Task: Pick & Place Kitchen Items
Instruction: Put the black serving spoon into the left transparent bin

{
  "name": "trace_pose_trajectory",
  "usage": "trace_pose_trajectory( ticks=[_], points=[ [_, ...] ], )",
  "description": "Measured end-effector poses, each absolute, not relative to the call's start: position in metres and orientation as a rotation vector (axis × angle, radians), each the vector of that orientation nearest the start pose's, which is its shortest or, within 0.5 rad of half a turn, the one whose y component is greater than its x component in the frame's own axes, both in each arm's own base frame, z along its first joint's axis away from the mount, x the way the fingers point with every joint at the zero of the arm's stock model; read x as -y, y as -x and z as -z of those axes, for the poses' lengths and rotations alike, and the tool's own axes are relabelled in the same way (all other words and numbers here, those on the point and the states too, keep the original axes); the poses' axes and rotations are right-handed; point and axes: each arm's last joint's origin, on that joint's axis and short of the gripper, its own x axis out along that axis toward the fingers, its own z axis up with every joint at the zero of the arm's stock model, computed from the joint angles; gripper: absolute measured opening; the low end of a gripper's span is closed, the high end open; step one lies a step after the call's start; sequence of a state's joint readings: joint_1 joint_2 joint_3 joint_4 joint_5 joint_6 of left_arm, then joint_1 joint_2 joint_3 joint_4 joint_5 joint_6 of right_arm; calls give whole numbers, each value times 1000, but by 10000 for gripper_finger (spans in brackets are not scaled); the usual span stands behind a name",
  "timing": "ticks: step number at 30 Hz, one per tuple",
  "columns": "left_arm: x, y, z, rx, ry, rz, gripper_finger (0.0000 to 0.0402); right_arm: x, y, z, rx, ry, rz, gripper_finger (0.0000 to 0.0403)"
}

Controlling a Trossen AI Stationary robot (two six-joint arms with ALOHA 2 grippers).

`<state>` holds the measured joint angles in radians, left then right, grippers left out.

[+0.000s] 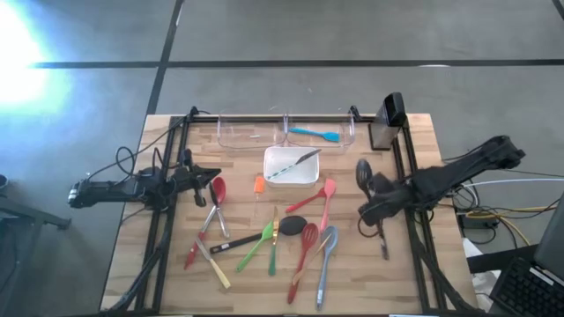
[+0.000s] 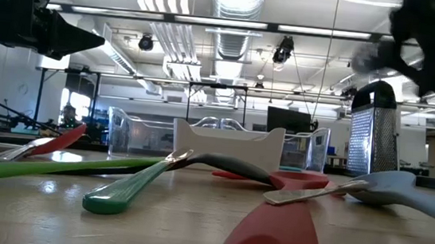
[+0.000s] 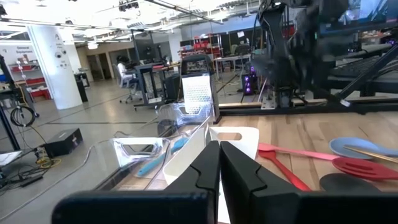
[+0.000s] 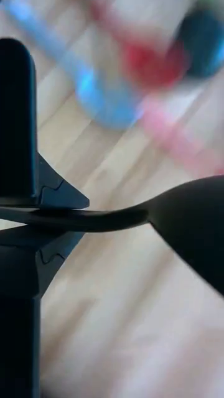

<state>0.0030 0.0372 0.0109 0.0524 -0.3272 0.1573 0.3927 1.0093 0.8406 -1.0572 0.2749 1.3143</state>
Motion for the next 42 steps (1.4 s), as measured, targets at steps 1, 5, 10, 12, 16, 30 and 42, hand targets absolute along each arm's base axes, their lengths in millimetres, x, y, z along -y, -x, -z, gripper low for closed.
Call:
trace_pose_trajectory(
  ticks=[1,5,10,12,16,30,42],
  points=[
    [-10,-98,-169,0,-152,-332,17,-54,-157,-265,-919,-718,620,12],
    [-10,-98,-169,0,-152,-332,18,-54,-174,-304,-579,-519,540,12],
    [-10,-98,-169,-1,-152,-332,16,-63,-204,-339,-297,-213,422,12],
    [-10,-98,-169,0,-151,-332,17,-68,-216,-350,-227,-92,363,12],
    [-10,-98,-169,0,-151,-332,18,-76,-233,-365,-175,98,281,12],
    [-10,-98,-169,1,-151,-332,16,-72,-288,-358,-243,201,-4,12],
    [-9,-97,-183,156,-52,-299,16,-57,-314,-344,-204,153,-200,13]
  ],
)
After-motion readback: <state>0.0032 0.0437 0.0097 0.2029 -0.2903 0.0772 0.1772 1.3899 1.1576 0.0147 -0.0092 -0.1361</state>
